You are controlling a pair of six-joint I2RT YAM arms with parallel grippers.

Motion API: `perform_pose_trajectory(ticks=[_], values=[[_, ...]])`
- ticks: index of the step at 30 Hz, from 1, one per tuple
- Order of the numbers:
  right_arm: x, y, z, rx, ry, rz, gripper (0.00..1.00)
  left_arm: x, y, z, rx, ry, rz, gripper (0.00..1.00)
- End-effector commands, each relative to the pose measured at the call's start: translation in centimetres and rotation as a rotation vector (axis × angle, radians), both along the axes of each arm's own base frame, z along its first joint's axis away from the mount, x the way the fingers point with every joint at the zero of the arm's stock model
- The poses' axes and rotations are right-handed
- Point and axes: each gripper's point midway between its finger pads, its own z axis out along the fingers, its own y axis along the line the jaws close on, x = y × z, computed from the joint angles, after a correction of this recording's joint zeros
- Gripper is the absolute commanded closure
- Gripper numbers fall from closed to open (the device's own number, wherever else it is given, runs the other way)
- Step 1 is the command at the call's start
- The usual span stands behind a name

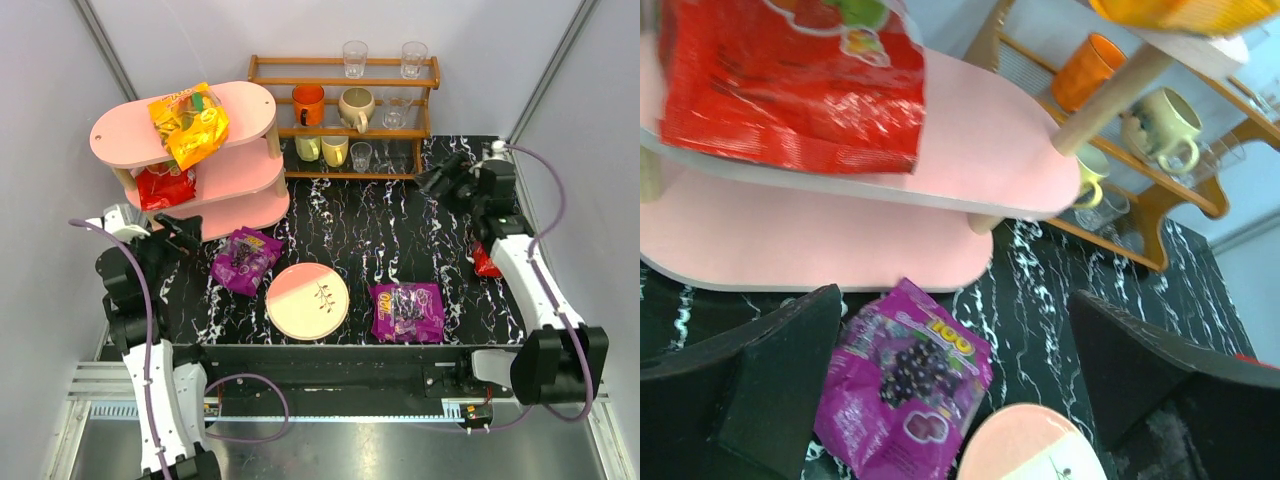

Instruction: Place and organize the candy bags onto the shelf

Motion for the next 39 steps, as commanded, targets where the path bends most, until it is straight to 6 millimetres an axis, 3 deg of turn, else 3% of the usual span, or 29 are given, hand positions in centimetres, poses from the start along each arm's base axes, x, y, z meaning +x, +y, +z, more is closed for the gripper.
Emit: perform_pose_trajectory(ticks=[1,3,7,12,18,29,35,39], values=[[-2.8,-12.3,-5.0,-0.298,0.250,-0.374,0.06,-0.6,-2.3,-1.5,-0.029,0.045,-0.061,0.01],[-3.5,-16.2,-6.4,-0.339,0.317,-0.479,0.04,-0.8,-3.2,-1.8,-0.027,0.053,-0.086,0.01],[-3.4,-20.8,-8.8,-0.393,0.415,-0.587,0.03,-1.4,-4.9,-2.6,-0.003,0.096,-0.151,0.01],[-3.3,-24.6,-11.8,-0.433,0.502,-0.674,0.02,-2.0,-5.4,-3.4,0.012,0.142,-0.170,0.01],[-3.6,-27.9,-13.9,-0.446,0.563,-0.749,0.02,-1.9,-5.6,-2.8,-0.004,0.131,-0.178,0.01],[-6.1,-31.8,-14.8,-0.544,0.624,-0.935,0.02,-1.9,-6.0,-3.3,-0.011,0.137,-0.200,0.01],[-6.3,-32.0,-16.9,-0.529,0.679,-0.922,0.02,-1.8,-6.2,-3.1,-0.013,0.129,-0.212,0.01],[-5.0,-30.3,-17.7,-0.441,0.650,-0.833,0.04,-1.9,-6.2,-3.4,-0.013,0.131,-0.209,0.01]])
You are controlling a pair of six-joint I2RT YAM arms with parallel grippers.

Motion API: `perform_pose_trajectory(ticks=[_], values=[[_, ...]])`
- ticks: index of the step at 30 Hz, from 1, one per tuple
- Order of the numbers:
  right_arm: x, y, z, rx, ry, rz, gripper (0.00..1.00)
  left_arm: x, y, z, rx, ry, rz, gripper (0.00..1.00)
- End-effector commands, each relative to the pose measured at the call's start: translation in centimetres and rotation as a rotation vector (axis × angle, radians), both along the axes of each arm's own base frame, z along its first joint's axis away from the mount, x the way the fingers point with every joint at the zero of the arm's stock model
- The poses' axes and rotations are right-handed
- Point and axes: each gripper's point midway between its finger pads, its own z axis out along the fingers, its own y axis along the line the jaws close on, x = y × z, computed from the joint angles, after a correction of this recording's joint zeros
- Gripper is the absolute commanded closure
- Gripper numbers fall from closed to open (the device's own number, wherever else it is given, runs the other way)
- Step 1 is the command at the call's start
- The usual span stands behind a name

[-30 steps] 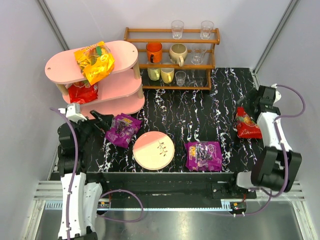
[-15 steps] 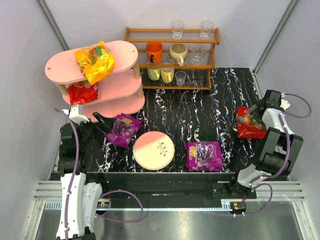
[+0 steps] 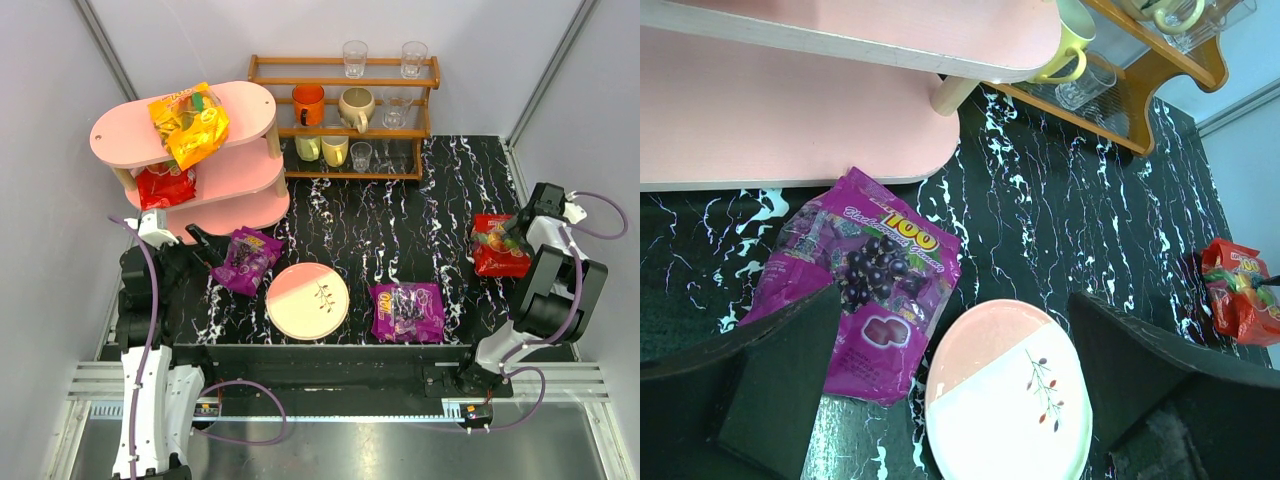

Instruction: Place and organize the candy bags onto the shelf

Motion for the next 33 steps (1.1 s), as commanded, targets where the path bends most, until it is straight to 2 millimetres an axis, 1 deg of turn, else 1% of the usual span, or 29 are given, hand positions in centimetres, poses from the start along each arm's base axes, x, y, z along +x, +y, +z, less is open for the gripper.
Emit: perform_pose_trajectory(ticks=[1,2,3,4,5,6,7,8,9,12,14,15,16,18,19,20,21,24,25,26,27,28,29,30,31,32,33], values=[[1.6,1.2,-0.3,0.072,-0.075,0.046,0.04,0.3,-0.2,1.2,-0.001,-0.052,-0.012,0.01],[2.1,1.6,0.0,0.088,-0.105,0.061,0.05,0.3,-0.2,1.2,-0.003,-0.053,-0.012,0.01],[2.7,2.7,0.1,0.142,-0.146,0.096,0.09,0.3,-0.3,1.1,-0.003,-0.053,-0.014,0.01],[2.6,3.8,-0.5,0.190,-0.167,0.102,0.11,0.2,-0.2,1.1,-0.003,-0.053,-0.010,0.01],[3.4,4.4,0.4,0.208,-0.239,0.128,0.14,0.3,-0.2,1.0,-0.004,-0.056,-0.010,0.01],[4.0,6.1,0.7,0.278,-0.295,0.169,0.17,0.3,-0.2,1.0,-0.005,-0.058,-0.008,0.01],[3.6,7.0,0.1,0.321,-0.317,0.160,0.22,0.3,-0.2,1.1,-0.010,-0.063,-0.008,0.01],[4.1,7.4,0.9,0.329,-0.368,0.176,0.23,0.3,-0.3,1.1,-0.014,-0.065,-0.007,0.01],[4.2,8.1,0.9,0.363,-0.380,0.191,0.25,0.3,-0.3,1.1,-0.017,-0.067,-0.008,0.01],[4.2,9.1,0.9,0.409,-0.386,0.219,0.31,0.2,-0.3,1.0,-0.019,-0.068,-0.004,0.01],[4.2,9.8,1.3,0.431,-0.411,0.238,0.41,0.2,-0.2,0.9,-0.023,-0.065,0.000,0.01],[3.9,10.0,1.1,0.441,-0.413,0.236,0.47,0.1,-0.3,0.8,-0.029,-0.064,0.000,0.01],[4.2,10.0,1.7,0.433,-0.438,0.247,0.64,0.1,-0.4,0.8,-0.033,-0.063,-0.002,0.01],[4.5,10.7,2.3,0.453,-0.471,0.283,0.82,0.0,-0.5,0.8,-0.036,-0.064,-0.009,0.01],[5.0,10.9,3.1,0.453,-0.510,0.306,0.91,-0.1,-0.6,0.9,-0.035,-0.069,-0.014,0.01],[5.3,11.8,3.8,0.489,-0.540,0.342,1.00,-0.2,-0.8,1.0,-0.036,-0.074,-0.028,0.01],[5.8,12.2,4.6,0.506,-0.580,0.354,1.00,-0.2,-0.9,1.1,-0.035,-0.077,-0.036,0.01],[7.4,15.2,7.9,0.511,-0.664,0.491,1.00,-0.4,-1.8,1.7,-0.055,-0.094,-0.085,0.01],[7.7,17.7,8.8,0.514,-0.659,0.563,1.00,-0.5,-2.3,1.9,-0.066,-0.105,-0.115,0.01],[8.0,18.7,9.4,0.503,-0.661,0.597,1.00,-0.6,-2.9,2.1,-0.076,-0.112,-0.138,0.01],[8.3,19.5,10.5,0.491,-0.675,0.629,1.00,-0.7,-3.2,2.2,-0.090,-0.114,-0.150,0.01],[8.4,21.5,11.4,0.502,-0.692,0.679,1.00,-0.9,-3.5,2.6,-0.092,-0.130,-0.163,0.01],[8.6,22.2,12.0,0.513,-0.708,0.698,1.00,-1.2,-4.2,2.7,-0.099,-0.134,-0.187,0.01],[8.8,23.1,12.5,0.532,-0.721,0.715,1.00,-1.5,-4.4,2.9,-0.102,-0.145,-0.195,0.01],[8.7,24.7,12.9,0.554,-0.721,0.757,1.00,-1.6,-4.6,2.6,-0.109,-0.139,-0.200,0.01],[8.8,25.5,13.5,0.561,-0.728,0.778,1.00,-2.0,-5.2,2.6,-0.129,-0.135,-0.217,0.01],[8.7,26.2,13.8,0.568,-0.736,0.794,1.00,-2.2,-5.3,2.1,-0.141,-0.129,-0.212,0.01]])
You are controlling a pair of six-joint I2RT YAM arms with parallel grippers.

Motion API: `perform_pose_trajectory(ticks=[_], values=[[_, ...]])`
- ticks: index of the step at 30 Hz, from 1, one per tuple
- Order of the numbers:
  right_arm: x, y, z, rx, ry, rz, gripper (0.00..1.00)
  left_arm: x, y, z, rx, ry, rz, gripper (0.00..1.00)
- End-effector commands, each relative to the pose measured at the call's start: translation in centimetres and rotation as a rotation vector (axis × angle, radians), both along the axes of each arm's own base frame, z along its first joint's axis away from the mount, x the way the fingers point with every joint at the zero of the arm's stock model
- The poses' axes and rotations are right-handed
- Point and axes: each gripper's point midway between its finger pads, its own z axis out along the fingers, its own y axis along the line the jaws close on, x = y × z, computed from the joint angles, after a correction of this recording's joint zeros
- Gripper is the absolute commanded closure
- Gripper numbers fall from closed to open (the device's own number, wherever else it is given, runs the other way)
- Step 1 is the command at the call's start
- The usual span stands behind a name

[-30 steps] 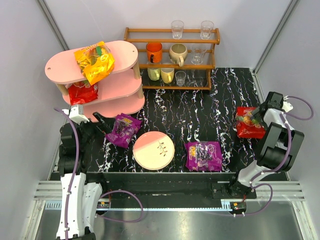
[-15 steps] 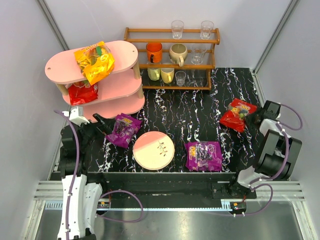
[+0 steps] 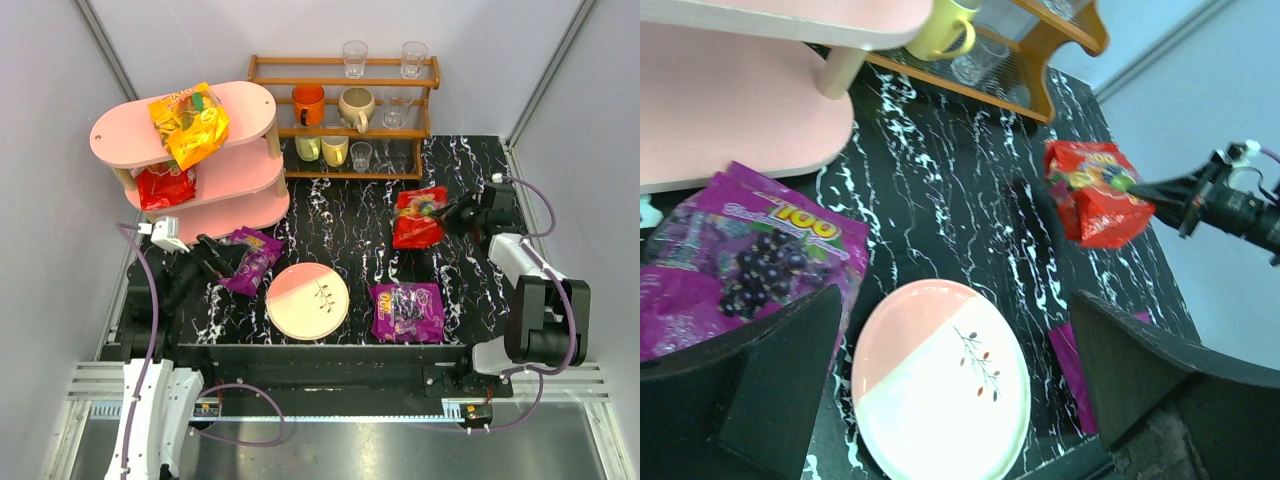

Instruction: Place and organize the candy bags onto the shelf

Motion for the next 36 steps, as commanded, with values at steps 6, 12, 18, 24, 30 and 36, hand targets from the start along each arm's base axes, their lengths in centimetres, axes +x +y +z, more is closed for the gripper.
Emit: perform_pose_trajectory(ticks=[6,12,18,24,30,36], values=[[1.5,7.2,10.7,0.128,-0.310,0.172,1.00,-1.6,-3.4,-0.8,-0.181,-0.040,-0.096,0.01],[-0.9,14.6,14.0,0.190,-0.387,0.324,1.00,-1.7,-4.6,-0.4,-0.202,-0.055,-0.108,0.01],[-3.7,22.0,19.3,0.245,-0.514,0.492,1.00,-1.7,-4.7,0.2,-0.210,-0.069,-0.103,0.01],[-4.5,27.4,24.5,0.310,-0.643,0.630,1.00,-2.2,-3.4,1.7,-0.234,-0.102,-0.025,0.01],[-4.7,31.9,27.8,0.391,-0.701,0.726,1.00,-3.5,2.4,1.2,-0.148,-0.028,0.282,0.06],[-4.2,36.7,28.3,0.451,-0.694,0.795,1.00,-4.5,5.4,1.1,-0.062,0.026,0.424,0.05]])
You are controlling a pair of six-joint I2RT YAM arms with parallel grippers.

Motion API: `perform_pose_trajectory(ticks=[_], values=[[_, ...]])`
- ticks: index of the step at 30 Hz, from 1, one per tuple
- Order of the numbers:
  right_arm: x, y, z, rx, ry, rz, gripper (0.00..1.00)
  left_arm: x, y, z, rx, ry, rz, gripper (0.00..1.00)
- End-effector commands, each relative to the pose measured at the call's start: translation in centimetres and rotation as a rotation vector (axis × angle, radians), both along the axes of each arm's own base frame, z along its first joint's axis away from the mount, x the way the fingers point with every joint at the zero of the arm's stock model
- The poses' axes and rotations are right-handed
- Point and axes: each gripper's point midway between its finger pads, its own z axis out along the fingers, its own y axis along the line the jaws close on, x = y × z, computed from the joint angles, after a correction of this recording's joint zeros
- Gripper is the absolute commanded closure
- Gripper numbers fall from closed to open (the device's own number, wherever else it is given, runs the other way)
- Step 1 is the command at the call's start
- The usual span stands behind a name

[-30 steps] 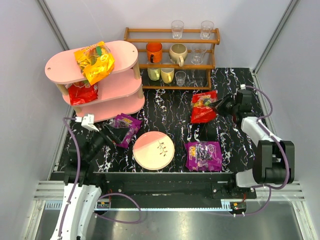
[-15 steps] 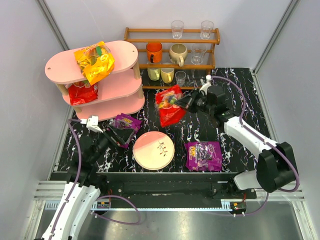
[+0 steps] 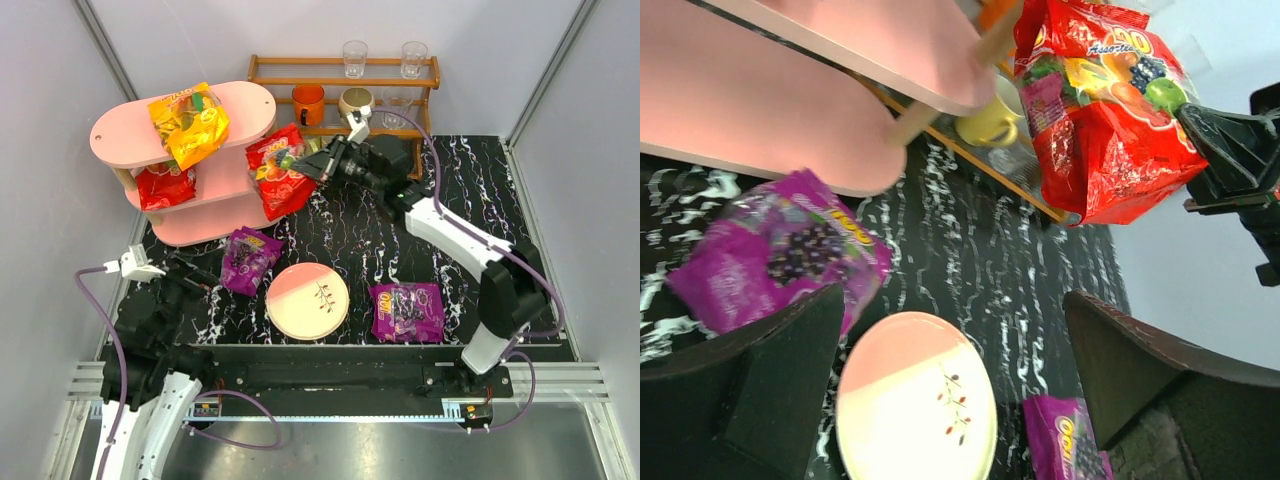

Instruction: Place and organize the candy bags onto the shelf

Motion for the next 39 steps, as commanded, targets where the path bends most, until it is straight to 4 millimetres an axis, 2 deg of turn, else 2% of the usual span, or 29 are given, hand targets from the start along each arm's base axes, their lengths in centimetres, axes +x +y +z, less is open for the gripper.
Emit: perform_pose_trajectory(ticks=[1,2,4,8,15,21,22,27,29,30,31,33,34,36,37,39], values=[[-1.2,3.1,6.9,0.158,-0.150,0.089,1.00,-0.7,3.3,-1.1,0.082,0.084,0.159,0.05],[-0.9,3.7,6.3,0.153,-0.139,0.094,1.00,-0.9,3.4,-0.8,0.083,0.075,0.161,0.05],[-0.9,4.3,6.7,0.170,-0.137,0.105,1.00,-1.0,3.6,-0.6,0.089,0.068,0.170,0.05],[-0.7,5.9,6.3,0.180,-0.127,0.127,1.00,-1.3,4.3,-0.6,0.105,0.077,0.198,0.05],[-0.3,7.8,6.7,0.232,-0.108,0.149,1.00,-2.6,7.1,-0.6,0.155,0.122,0.331,0.04],[0.3,9.3,6.7,0.260,-0.094,0.146,1.00,-3.1,7.7,-0.1,0.162,0.112,0.353,0.01],[0.8,9.5,6.2,0.259,-0.086,0.141,1.00,-3.2,7.7,-0.1,0.162,0.112,0.352,0.01],[2.5,10.2,5.9,0.287,-0.078,0.092,1.00,-3.2,7.5,0.1,0.169,0.111,0.341,0.01],[3.5,10.7,4.8,0.285,-0.060,0.069,1.00,-3.1,7.5,0.2,0.172,0.111,0.342,0.01],[3.7,10.8,5.3,0.294,-0.063,0.065,1.00,-3.1,7.6,0.3,0.175,0.110,0.343,0.01],[4.2,11.0,4.6,0.290,-0.054,0.057,1.00,-3.1,7.6,0.4,0.177,0.107,0.344,0.01],[4.9,11.2,4.7,0.301,-0.052,0.040,1.00,-3.2,7.7,0.5,0.181,0.105,0.347,0.01],[5.4,11.6,3.9,0.294,-0.041,0.036,1.00,-3.2,7.7,0.6,0.181,0.100,0.347,0.01],[5.7,11.9,4.3,0.303,-0.045,0.038,1.00,-3.3,7.8,0.6,0.187,0.104,0.347,0.01],[6.1,12.3,3.2,0.292,-0.029,0.038,1.00,-3.3,7.8,0.7,0.187,0.100,0.348,0.01],[6.4,12.5,3.7,0.300,-0.035,0.039,1.00,-3.3,7.8,0.8,0.191,0.099,0.350,0.01]])
